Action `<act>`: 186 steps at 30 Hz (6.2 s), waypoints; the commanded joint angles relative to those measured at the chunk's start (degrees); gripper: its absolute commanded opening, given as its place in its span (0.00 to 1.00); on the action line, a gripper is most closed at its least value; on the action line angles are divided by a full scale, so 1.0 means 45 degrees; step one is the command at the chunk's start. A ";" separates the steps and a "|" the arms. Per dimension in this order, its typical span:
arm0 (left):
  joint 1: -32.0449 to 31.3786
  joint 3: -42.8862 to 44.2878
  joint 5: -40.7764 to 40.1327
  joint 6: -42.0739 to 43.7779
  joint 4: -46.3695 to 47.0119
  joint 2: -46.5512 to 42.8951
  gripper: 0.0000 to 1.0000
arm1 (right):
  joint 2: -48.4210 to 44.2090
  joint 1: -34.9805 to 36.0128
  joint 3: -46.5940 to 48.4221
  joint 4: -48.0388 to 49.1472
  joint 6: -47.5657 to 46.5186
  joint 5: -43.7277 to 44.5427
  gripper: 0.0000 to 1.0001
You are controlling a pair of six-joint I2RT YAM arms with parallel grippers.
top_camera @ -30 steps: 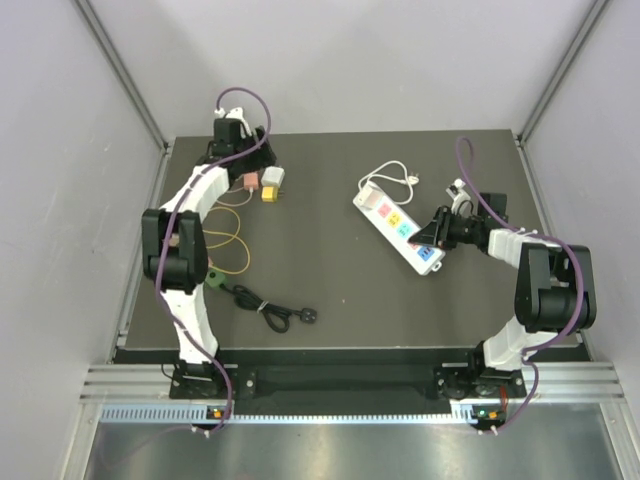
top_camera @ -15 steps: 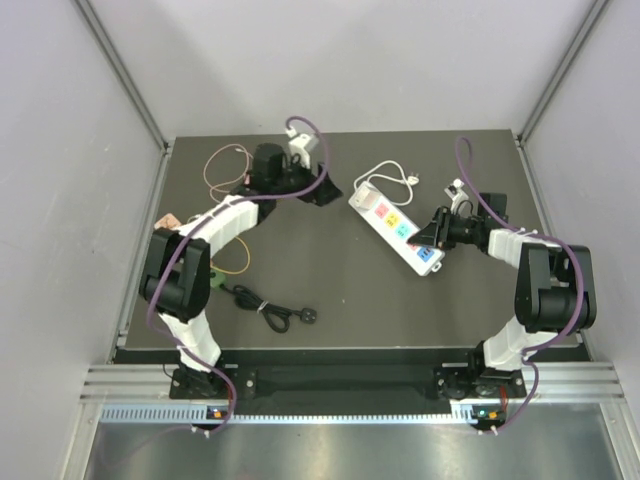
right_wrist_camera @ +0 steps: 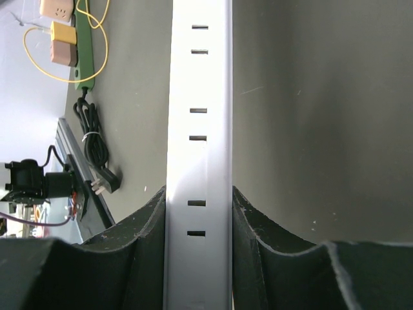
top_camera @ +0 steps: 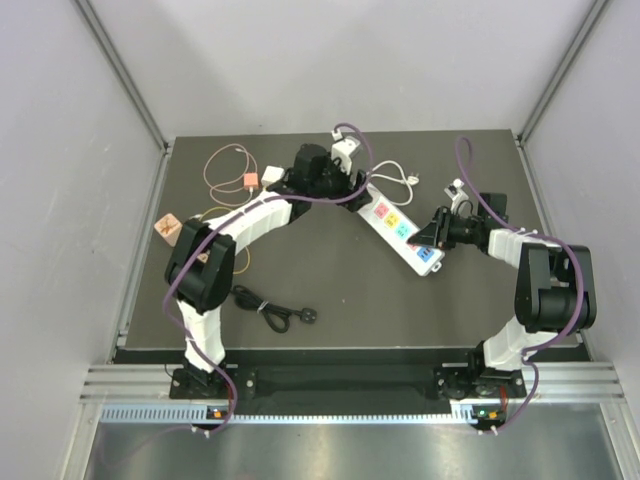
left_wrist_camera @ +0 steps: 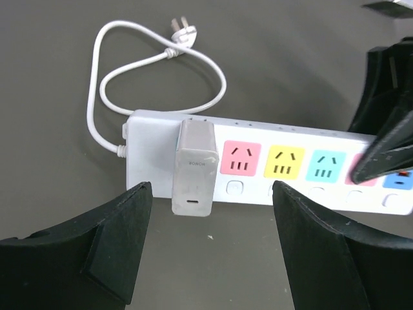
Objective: Pull the plug off the socket
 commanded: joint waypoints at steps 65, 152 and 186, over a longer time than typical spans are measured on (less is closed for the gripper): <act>-0.0996 0.2378 -0.2095 0.2317 -0.3986 -0.0217 0.00 | -0.0870 -0.0134 0.0490 0.0369 -0.0911 0.0331 0.00; 0.4452 0.2223 -0.1285 -0.3133 -0.4124 0.1423 0.00 | -0.1202 -0.0545 0.0236 0.0506 -0.0579 0.2030 0.00; 0.6094 0.3807 -0.4373 -0.2372 -0.5375 0.2208 0.66 | -0.1143 -0.0701 0.0256 0.0584 -0.0540 0.1542 0.00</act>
